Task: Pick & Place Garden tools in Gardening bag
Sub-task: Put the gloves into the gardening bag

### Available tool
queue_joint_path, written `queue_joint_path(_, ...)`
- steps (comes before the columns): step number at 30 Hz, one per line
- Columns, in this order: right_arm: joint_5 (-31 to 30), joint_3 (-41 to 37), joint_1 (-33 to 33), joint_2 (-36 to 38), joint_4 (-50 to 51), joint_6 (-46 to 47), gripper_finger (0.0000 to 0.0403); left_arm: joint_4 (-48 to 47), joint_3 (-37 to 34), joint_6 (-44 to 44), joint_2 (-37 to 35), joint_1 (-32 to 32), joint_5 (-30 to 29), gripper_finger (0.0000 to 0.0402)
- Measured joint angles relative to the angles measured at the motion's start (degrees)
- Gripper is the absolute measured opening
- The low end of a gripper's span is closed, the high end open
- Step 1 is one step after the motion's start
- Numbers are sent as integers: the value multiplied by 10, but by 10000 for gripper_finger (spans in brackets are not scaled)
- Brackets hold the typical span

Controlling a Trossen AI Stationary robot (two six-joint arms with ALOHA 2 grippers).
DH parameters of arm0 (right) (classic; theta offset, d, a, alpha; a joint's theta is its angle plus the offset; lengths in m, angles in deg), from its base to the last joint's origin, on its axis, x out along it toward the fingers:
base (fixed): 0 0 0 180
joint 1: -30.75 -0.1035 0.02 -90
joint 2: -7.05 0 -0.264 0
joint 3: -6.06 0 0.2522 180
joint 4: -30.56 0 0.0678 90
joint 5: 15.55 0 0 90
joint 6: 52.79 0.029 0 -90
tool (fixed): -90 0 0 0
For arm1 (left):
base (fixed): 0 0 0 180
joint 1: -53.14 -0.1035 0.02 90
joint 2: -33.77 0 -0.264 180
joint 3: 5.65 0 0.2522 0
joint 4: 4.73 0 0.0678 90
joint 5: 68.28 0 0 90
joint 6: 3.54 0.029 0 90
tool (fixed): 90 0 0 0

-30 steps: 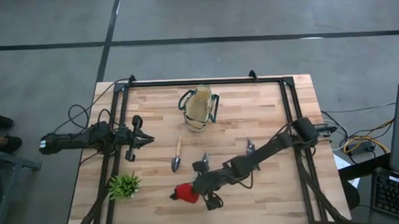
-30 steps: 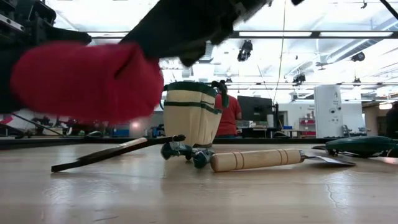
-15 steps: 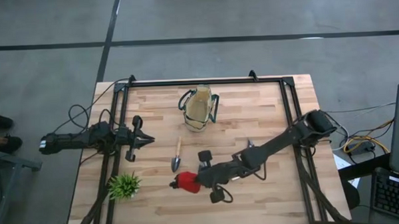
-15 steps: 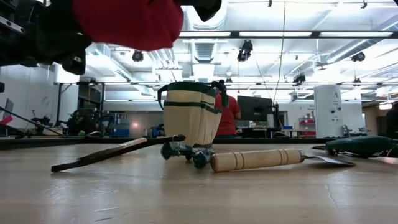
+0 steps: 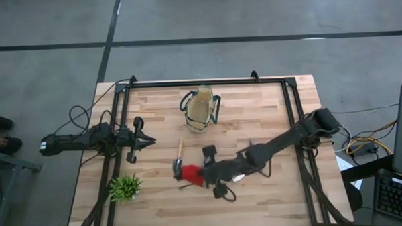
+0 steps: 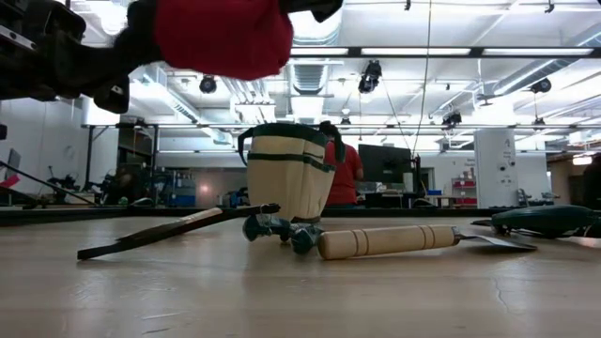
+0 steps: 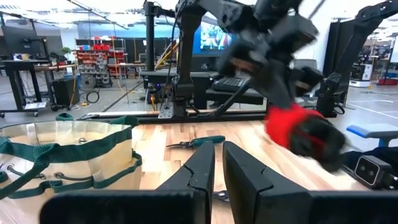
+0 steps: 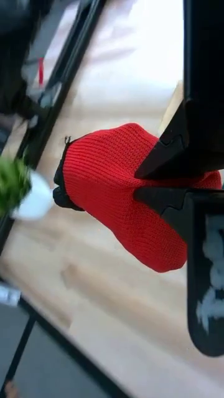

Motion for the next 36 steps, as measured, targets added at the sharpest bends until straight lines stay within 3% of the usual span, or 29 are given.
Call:
queue_joint_path(12,-83,-2,79,90,49,-17,13,0,0,0,0,0,0,37)
queue_joint_path(29,-80,-2,240,115,70,-34,13,-1,0,0,1,0,0,37)
queue_joint_path(36,-53,-2,269,108,74,-34,13,-1,0,0,1,0,0,37)
